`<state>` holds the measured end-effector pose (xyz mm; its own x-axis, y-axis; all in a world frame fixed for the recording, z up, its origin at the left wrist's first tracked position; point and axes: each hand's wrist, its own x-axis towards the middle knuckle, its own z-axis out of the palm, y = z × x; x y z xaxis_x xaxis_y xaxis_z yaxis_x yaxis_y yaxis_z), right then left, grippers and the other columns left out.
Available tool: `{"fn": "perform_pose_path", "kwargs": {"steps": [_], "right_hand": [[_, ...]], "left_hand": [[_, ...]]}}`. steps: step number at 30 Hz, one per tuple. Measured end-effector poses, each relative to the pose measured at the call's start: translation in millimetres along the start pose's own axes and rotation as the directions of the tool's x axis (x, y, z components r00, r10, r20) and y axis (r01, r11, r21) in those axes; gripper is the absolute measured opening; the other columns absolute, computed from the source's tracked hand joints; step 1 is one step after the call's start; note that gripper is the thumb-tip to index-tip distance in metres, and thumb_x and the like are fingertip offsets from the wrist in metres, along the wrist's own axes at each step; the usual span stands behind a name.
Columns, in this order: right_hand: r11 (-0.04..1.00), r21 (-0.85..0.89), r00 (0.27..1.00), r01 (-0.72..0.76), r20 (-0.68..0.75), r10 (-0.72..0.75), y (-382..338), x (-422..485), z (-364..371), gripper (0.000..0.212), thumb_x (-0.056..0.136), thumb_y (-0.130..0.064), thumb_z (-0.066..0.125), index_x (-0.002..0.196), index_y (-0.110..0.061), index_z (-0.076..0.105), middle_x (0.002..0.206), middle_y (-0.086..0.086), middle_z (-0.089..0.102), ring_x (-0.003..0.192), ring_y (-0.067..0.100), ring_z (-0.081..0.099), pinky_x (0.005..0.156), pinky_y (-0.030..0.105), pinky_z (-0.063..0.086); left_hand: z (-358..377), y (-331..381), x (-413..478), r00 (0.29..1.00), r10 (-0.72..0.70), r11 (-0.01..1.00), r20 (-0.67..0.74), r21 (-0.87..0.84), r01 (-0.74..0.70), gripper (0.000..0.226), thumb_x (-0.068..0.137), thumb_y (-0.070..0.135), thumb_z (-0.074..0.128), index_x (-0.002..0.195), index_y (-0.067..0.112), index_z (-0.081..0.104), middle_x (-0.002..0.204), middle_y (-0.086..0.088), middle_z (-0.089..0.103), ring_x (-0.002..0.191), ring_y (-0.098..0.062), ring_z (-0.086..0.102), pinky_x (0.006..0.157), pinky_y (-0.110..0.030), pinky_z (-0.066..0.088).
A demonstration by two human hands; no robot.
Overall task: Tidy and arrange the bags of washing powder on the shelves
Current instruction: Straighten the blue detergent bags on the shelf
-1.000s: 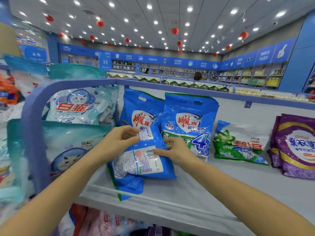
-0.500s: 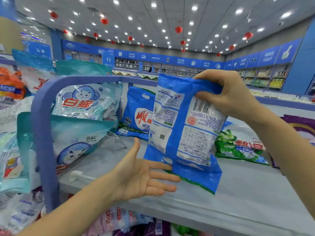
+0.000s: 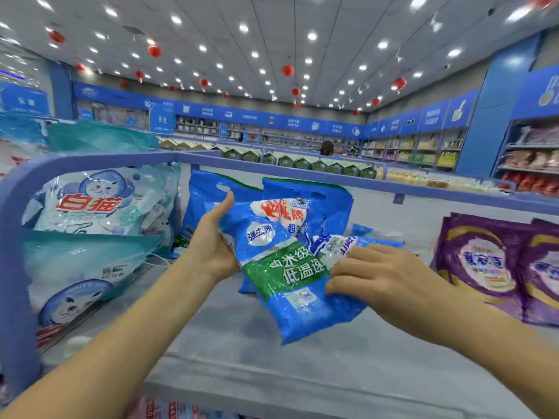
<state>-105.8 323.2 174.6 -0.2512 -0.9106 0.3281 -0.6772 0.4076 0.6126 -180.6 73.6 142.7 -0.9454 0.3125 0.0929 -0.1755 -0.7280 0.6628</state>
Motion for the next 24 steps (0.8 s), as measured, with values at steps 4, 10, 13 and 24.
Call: {"fn": "perform_pose_path", "kwargs": {"steps": [4, 10, 13, 24], "right_hand": [[0.999, 0.016, 0.990, -0.049, 0.135, 0.046, -5, -11, 27, 0.051, 0.063, -0.034, 0.082, 0.109, -0.029, 0.062, 0.107, -0.009, 0.063, 0.098, 0.012, 0.059, 0.083, 0.025, 0.049], [0.300, 0.847, 0.468, -0.440, -0.069, 0.881, 42, 7, 15, 0.032, 0.077, -0.043, 0.069, 0.097, -0.033, 0.047, 0.107, -0.007, 0.055, 0.099, 0.007, 0.052, 0.082, 0.023, 0.043], [-0.370, 0.895, 0.353, -0.250, 0.440, 0.826, 63, 30, 29, 0.042, 0.083, -0.050, 0.053, 0.114, -0.022, 0.054, 0.123, 0.006, 0.058, 0.109, 0.019, 0.055, 0.092, 0.037, 0.046], [0.213, 0.890, 0.502, -0.404, 0.021, 0.865, 73, 63, 45, 0.035, 0.096, -0.021, 0.050, 0.082, 0.009, 0.062, 0.079, 0.030, 0.062, 0.073, 0.038, 0.062, 0.062, 0.041, 0.047]], "left_hand": [[19, 9, 18, 0.986, 0.159, 0.971, -0.052, 0.188, -0.147, 0.042, 0.081, 0.039, 0.060, 0.110, 0.010, 0.067, 0.107, -0.015, 0.071, 0.090, -0.033, 0.070, 0.070, -0.049, 0.058], [33, 22, 32, 0.972, 0.190, 0.945, 0.137, 0.245, -0.219, 0.029, 0.075, 0.037, 0.063, 0.086, 0.015, 0.079, 0.098, -0.011, 0.074, 0.084, -0.030, 0.072, 0.065, -0.043, 0.059], [34, 22, 40, 0.949, 0.194, 0.935, 0.250, 0.246, -0.256, 0.031, 0.079, 0.037, 0.059, 0.092, 0.017, 0.078, 0.103, -0.009, 0.073, 0.093, -0.028, 0.070, 0.070, -0.039, 0.058], [-20, 45, 48, 0.890, 0.447, 0.625, 0.092, 0.679, -0.385, 0.027, 0.071, 0.033, 0.066, 0.093, 0.018, 0.068, 0.088, 0.002, 0.075, 0.075, -0.017, 0.073, 0.056, -0.027, 0.057]]}}
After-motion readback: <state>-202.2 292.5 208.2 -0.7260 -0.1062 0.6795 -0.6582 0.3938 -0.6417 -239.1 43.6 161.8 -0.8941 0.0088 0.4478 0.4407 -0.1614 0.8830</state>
